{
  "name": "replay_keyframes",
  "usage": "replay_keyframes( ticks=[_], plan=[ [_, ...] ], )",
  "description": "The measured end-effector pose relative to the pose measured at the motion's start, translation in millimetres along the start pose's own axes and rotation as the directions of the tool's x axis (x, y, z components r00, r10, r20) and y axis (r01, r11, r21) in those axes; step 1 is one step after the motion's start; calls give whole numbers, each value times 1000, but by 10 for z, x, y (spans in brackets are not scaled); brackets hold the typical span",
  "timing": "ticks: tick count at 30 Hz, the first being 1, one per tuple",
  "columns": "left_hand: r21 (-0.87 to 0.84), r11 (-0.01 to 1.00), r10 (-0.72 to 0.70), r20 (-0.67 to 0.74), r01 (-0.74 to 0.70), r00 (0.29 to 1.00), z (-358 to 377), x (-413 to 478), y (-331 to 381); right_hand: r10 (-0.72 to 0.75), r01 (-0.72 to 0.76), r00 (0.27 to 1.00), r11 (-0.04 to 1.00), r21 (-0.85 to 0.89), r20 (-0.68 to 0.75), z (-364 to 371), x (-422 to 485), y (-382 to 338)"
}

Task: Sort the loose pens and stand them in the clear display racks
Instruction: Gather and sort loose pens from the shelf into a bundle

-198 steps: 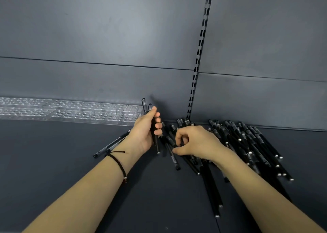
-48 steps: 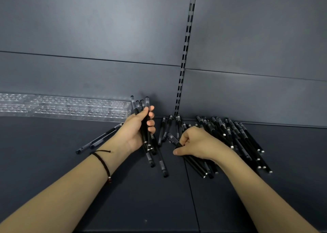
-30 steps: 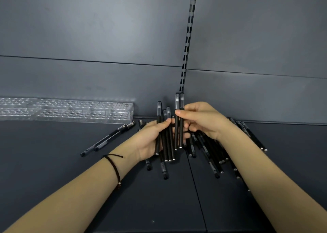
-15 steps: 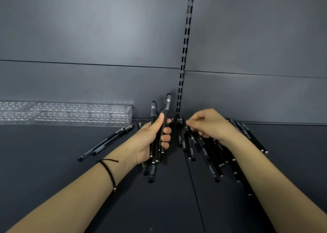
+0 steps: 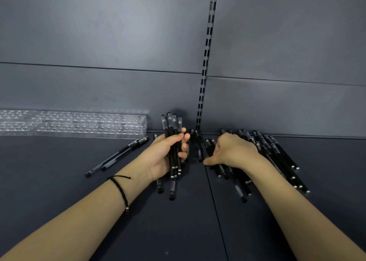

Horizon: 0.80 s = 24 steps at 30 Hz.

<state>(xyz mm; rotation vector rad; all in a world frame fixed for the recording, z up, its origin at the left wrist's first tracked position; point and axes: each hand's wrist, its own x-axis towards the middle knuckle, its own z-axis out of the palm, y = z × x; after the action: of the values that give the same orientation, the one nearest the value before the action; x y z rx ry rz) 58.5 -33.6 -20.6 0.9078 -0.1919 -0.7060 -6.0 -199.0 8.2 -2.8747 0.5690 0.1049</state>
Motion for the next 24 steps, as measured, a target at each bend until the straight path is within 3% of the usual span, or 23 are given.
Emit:
replay_keyframes(
  ticks=[6,16,21,24],
  plan=[
    [5,1000,-2,-15,2,1000,1,-7,1,-20,20,1000,999,-48,-8,60,-37,-65],
    [-22,1000,0,-60,-2,998,-12,-14,29,-73,61,996,967,248,42,85,-5,4],
    [-16,999,30,-106,-31,994,-30,-20,38,1,99,981,858,505,-195,13,43,155],
    [-29,998,54,-132,-58,990,-21,-17,27,-48,184,977,679,710,-207,-3,-8,115]
  ],
)
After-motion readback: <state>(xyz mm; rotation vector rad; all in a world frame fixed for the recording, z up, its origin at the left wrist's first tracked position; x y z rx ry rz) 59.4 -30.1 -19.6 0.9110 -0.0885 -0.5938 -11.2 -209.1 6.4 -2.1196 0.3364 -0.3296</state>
